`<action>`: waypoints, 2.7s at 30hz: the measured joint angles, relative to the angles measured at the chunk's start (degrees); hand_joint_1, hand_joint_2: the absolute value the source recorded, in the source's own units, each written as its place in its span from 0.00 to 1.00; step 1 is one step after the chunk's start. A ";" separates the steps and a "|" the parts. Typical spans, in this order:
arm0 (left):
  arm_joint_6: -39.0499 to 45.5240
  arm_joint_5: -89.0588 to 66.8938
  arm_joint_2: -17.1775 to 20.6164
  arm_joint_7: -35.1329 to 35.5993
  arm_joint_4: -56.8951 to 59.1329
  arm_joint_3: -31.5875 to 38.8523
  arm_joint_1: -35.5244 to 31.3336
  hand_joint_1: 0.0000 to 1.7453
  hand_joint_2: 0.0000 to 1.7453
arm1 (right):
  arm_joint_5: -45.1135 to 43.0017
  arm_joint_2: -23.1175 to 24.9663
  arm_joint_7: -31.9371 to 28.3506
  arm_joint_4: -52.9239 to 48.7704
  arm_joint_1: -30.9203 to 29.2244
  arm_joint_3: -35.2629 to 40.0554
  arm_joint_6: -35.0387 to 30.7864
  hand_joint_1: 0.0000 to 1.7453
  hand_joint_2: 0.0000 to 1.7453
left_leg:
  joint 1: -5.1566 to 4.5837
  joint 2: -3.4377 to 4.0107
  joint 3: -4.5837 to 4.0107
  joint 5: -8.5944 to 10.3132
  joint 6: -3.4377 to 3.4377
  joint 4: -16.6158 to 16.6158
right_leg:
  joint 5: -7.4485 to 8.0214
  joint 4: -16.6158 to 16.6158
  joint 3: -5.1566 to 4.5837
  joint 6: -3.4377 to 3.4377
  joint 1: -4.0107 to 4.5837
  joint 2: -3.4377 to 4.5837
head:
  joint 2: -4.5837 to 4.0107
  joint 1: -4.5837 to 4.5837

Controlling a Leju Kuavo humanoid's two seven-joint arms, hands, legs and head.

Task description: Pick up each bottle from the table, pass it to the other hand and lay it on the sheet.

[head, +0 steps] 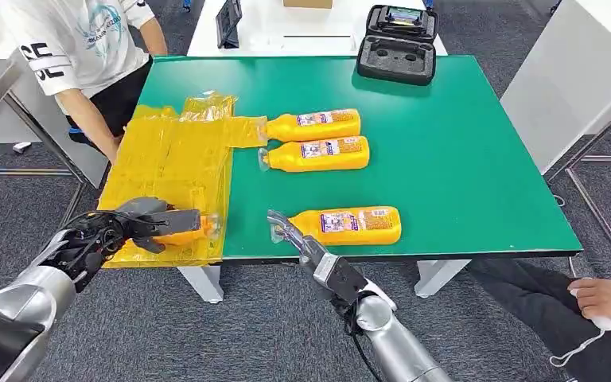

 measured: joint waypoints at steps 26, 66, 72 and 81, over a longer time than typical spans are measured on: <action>1.09 -1.29 -2.66 0.61 0.26 0.87 0.16 0.00 1.00 | 0.02 1.31 1.86 1.92 -2.02 0.11 -2.01 0.00 0.00 | 0.00 -0.07 0.04 0.04 -0.02 0.00 | 0.01 0.00 0.03 0.00 0.00 -0.02 | 0.00 0.00; -2.32 -1.95 -0.26 -6.18 -0.15 2.82 0.34 0.00 0.00 | 0.70 1.27 3.83 2.06 2.48 -0.85 -3.13 0.00 0.00 | 0.02 0.00 0.03 0.03 -0.02 0.00 | 0.00 0.00 0.01 0.00 0.01 0.00 | 0.00 -0.02; -2.34 -1.95 0.22 -6.25 -0.31 2.82 0.37 0.00 0.00 | 0.59 1.29 4.07 1.88 2.93 -1.25 -3.02 0.00 0.00 | 0.02 0.00 0.03 0.03 -0.02 0.00 | 0.01 0.00 0.01 0.00 0.01 0.00 | 0.00 0.00; -2.45 -1.29 0.54 -7.28 -0.85 3.08 0.39 0.00 0.00 | 1.31 1.29 6.51 0.33 4.72 -2.12 -3.41 0.00 0.00 | 0.02 0.00 0.03 0.03 -0.02 0.00 | 0.00 0.00 0.00 0.00 0.01 0.00 | 0.00 0.00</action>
